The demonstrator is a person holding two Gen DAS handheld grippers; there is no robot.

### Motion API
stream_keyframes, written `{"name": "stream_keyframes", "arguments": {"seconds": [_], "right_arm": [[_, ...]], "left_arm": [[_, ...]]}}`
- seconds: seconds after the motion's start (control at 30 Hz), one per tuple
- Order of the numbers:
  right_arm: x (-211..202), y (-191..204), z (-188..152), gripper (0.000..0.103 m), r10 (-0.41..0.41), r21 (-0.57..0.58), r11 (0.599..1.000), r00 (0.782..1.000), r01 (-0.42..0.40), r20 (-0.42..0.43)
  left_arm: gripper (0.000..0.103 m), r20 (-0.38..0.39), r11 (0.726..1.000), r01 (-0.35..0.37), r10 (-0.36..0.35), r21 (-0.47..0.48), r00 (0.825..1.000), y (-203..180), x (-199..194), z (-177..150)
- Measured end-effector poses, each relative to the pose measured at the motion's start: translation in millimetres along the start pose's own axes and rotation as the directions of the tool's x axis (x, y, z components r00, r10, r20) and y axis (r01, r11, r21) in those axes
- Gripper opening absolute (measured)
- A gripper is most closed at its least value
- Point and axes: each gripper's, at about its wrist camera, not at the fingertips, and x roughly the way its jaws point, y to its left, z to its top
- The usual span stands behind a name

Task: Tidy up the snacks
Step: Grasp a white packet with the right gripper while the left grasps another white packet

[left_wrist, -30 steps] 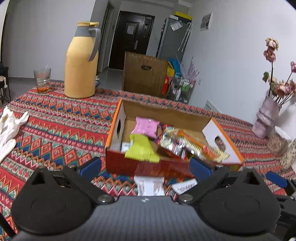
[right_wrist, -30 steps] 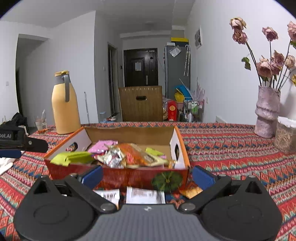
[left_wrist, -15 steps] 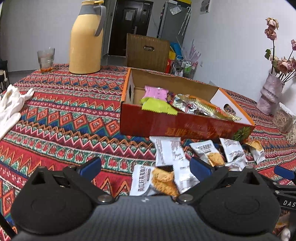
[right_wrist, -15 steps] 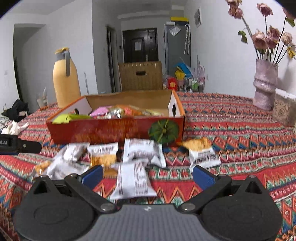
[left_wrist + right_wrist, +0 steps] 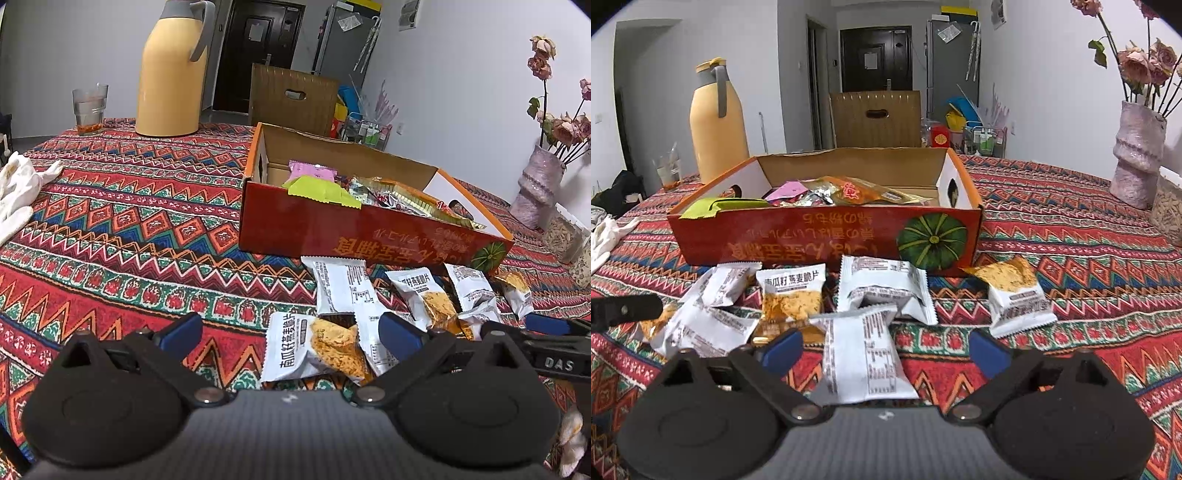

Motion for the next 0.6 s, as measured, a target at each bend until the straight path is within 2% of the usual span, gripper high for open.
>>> {"name": "stream_keyframes", "arguments": {"seconds": [0.1, 0.17, 0.2, 0.3, 0.47, 0.6], "right_arm": [[6.4, 2.7, -1.7, 0.075, 0.016, 0.002, 1.000, 1.000, -0.016, -0.013], [10.6, 3.6, -3.9, 0.060, 0.030, 0.001, 1.000, 0.999, -0.030, -0.030], [12.0, 3.5, -4.7, 0.046, 0.038, 0.004, 0.999, 0.999, -0.037, -0.037], [10.1, 3.2, -5.9, 0.040, 0.051, 0.009, 0.999, 0.998, -0.050, -0.025], [0.0, 1.5, -8.2, 0.040, 0.041, 0.018, 0.999, 0.998, -0.042, 0.044], [-11.2, -2.8, -10.7, 0.040, -0.001, 0.041, 0.999, 0.993, -0.004, 0.121]], "left_arm": [[0.103, -0.002, 1.000, 0.005, -0.005, -0.001, 1.000, -0.1, 0.3, -0.6], [0.103, -0.004, 1.000, 0.008, -0.008, -0.004, 1.000, 0.1, 0.6, -0.9], [0.103, -0.004, 1.000, 0.010, -0.010, -0.006, 1.000, 0.4, 0.7, -0.9], [0.103, -0.007, 1.000, 0.012, -0.012, -0.008, 1.000, 0.7, 0.9, -1.0], [0.103, -0.009, 1.000, 0.008, -0.008, -0.009, 1.000, 0.6, 1.7, -1.4], [0.103, -0.009, 1.000, 0.001, -0.001, -0.004, 1.000, -0.7, 1.2, -1.4]]}}
